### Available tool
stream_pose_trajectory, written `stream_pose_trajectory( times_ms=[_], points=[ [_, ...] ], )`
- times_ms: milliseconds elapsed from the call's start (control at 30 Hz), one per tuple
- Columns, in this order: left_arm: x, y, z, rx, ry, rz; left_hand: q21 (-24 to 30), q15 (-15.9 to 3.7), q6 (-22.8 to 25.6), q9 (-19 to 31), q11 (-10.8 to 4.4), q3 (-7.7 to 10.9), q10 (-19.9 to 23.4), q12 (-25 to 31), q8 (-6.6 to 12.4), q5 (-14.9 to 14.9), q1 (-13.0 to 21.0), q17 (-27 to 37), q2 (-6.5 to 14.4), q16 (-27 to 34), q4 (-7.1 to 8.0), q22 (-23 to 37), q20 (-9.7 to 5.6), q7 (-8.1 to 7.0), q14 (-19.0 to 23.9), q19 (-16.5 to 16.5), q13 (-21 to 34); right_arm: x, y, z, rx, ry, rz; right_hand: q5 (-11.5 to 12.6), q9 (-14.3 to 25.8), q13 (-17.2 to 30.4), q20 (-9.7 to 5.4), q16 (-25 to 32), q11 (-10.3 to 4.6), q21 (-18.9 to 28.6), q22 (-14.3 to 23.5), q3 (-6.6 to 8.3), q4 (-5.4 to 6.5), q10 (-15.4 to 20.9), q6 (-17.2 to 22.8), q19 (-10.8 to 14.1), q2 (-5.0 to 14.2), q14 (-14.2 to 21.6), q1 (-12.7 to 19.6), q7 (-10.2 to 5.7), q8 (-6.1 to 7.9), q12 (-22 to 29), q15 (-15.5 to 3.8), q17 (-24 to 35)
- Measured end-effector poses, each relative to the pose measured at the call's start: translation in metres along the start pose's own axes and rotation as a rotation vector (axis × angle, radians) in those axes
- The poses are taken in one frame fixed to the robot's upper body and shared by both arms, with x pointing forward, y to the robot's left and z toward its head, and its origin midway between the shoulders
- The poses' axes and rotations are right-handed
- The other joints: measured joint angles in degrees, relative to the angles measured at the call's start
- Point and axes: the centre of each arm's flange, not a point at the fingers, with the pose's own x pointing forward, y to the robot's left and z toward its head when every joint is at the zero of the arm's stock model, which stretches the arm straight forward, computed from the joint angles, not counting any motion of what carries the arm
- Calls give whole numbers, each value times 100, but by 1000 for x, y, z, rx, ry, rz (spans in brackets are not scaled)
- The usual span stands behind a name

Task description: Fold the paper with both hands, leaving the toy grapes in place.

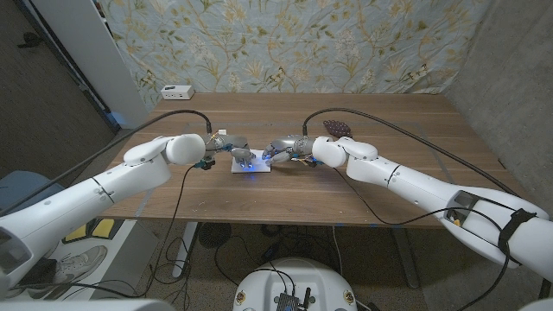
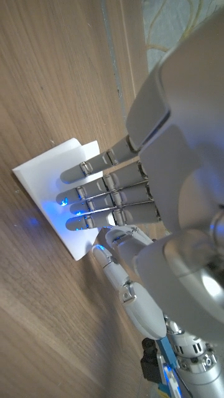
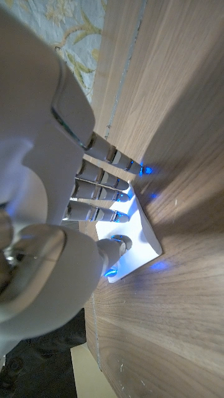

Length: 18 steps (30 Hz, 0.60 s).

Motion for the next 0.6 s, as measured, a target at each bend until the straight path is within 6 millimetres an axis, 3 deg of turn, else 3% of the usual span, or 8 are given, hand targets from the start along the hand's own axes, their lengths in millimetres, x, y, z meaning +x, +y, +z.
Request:
stream_pose_trajectory(
  times_ms=[600],
  points=[
    [12,-8,-7,-5,55,-107,-10,44,101,26,41,-41,167,53,27,-27,-350,-166,-42,3,295,1,1,72,291,248,71,2,1,-3,-8,7,9,0,-1,-1,0,0,0,0,1,0,0,0,31,0,-4,0,-5,31,0,0,0,0]
  ],
)
